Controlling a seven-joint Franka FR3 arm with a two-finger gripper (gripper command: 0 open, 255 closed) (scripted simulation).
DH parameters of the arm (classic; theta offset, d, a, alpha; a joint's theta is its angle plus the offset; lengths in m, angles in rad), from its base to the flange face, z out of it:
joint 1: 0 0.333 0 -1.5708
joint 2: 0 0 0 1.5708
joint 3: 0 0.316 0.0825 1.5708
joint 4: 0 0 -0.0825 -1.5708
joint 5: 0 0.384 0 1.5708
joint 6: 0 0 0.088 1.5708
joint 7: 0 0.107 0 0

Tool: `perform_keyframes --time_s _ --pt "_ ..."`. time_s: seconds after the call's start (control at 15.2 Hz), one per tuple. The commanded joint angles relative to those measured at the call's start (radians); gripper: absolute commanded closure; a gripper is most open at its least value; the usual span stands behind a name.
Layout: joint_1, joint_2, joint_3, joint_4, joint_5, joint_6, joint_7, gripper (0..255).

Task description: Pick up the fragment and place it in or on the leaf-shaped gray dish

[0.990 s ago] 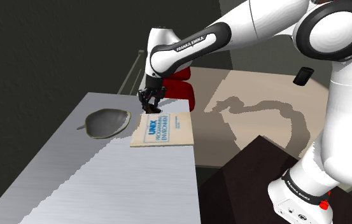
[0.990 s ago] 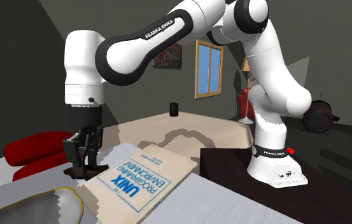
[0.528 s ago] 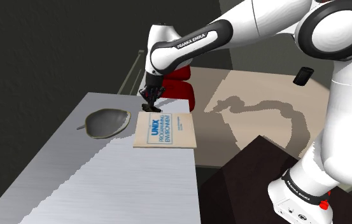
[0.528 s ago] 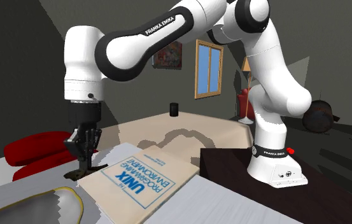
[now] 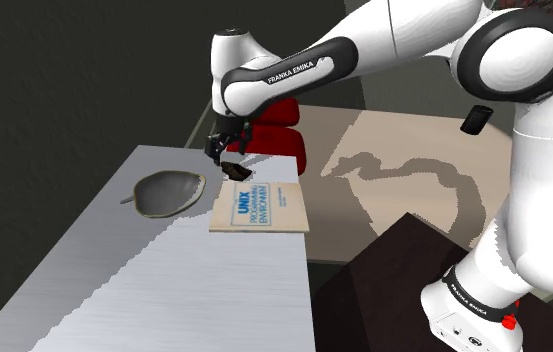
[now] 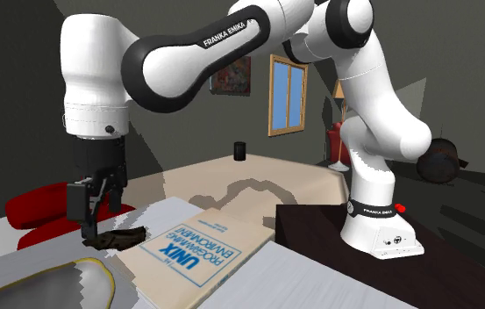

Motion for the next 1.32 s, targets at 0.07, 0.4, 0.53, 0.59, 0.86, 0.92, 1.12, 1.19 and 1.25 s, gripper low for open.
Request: perform_keyframes --time_s 0.07,0.4,0.53,0.59,0.86,0.92,1.12,1.19,1.25 --pt "0.013 0.024 -0.009 0.008 -0.031 0.016 0.007 0" --pt "0.013 0.058 -0.014 -0.003 -0.039 0.060 0.011 0" --pt "0.013 0.058 -0.014 -0.003 -0.039 0.060 0.011 0" --pt "0.013 0.058 -0.014 -0.003 -0.039 0.060 0.011 0" --pt "0.013 0.058 -0.014 -0.003 -0.039 0.060 0.011 0" --pt "0.013 0.058 -0.014 -0.003 -0.039 0.060 0.011 255" --pt "0.014 0.057 -0.014 -0.002 -0.038 0.059 0.011 255" --pt "0.015 0.059 -0.014 0.001 -0.039 0.057 0.013 255" --pt "0.015 0.059 -0.014 0.001 -0.039 0.057 0.013 255"
